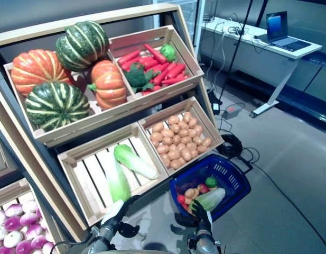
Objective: Put vegetables into the basket
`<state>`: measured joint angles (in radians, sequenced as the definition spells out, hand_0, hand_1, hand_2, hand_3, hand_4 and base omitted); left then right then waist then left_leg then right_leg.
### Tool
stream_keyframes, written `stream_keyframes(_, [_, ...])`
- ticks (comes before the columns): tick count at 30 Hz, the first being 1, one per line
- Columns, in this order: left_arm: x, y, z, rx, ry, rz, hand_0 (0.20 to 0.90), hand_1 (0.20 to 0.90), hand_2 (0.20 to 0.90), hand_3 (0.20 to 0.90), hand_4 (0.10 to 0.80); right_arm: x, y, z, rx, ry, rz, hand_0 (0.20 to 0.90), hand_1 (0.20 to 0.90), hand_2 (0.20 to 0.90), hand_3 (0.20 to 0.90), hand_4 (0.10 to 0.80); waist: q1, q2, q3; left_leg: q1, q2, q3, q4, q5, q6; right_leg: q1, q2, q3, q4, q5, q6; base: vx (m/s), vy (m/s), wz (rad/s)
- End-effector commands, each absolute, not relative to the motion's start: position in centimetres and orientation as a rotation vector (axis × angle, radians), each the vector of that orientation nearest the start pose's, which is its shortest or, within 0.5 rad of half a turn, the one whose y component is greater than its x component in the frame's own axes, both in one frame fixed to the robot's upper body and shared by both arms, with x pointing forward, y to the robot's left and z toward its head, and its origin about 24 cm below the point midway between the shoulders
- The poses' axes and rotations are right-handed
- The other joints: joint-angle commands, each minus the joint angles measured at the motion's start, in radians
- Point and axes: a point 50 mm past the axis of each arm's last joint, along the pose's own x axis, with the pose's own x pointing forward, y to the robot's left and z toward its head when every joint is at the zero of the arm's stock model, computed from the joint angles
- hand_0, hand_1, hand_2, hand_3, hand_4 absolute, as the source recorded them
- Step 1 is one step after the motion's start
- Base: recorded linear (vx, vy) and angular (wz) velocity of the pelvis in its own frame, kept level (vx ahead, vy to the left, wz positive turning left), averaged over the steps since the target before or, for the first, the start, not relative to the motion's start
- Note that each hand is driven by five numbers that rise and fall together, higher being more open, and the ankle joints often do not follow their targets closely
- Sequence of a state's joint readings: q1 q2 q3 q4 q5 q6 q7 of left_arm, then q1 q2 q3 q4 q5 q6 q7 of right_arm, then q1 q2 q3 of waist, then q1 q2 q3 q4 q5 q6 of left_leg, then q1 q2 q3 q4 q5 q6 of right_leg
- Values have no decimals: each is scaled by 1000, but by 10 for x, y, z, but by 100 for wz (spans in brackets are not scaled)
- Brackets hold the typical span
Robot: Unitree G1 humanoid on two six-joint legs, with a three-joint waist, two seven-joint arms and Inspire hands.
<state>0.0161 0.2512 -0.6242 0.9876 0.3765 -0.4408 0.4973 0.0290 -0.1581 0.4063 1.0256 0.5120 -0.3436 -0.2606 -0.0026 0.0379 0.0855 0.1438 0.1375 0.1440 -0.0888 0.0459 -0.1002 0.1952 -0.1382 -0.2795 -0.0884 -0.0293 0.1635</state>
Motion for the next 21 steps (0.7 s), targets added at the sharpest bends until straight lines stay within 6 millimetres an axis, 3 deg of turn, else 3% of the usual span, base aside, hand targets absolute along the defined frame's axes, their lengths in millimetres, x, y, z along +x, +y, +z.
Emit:
stream_keyframes(1, [202, 152, -86, 791, 74, -122, 900, 900, 900, 900, 800, 185, -161, -118, 3, 606, -166, 900, 900, 900, 900, 800, -5, -27, 43, 15, -6, 3, 1, -37, 17, -21, -44, 30, 1, 67, -45, 0, 0, 0])
stream_keyframes(6, [221, 184, -68, 574, 117, 244, 900, 900, 900, 900, 800, 181, -167, -119, 2, 617, -187, 900, 900, 900, 900, 800, 1, -28, 52, 12, -8, -3, 1, -33, 16, -20, -42, 24, 1, 69, -49, 0, 0, 0])
stream_keyframes(15, [237, 196, -44, 439, 51, 446, 900, 900, 900, 900, 800, 172, -168, -120, 4, 632, -204, 900, 900, 900, 900, 800, 2, -30, 72, 6, -7, -11, 1, -25, 12, -25, -36, 20, 1, 75, -58, 46, 8, 1])
stream_keyframes(19, [251, 197, -30, 404, 22, 509, 900, 900, 900, 900, 800, 190, -168, -105, 9, 534, -201, 900, 900, 900, 900, 800, -5, -25, 101, -27, -5, -15, 1, -12, 12, -75, -36, 35, 20, 75, -61, -50, 26, -5])
stream_keyframes(21, [264, 196, -18, 362, -3, 543, 900, 900, 900, 900, 800, 208, -170, -89, 9, 443, -194, 900, 900, 900, 900, 800, -10, -22, 139, -62, -2, -20, 15, 0, 10, -123, -38, 47, 60, 66, -66, -160, 38, -15])
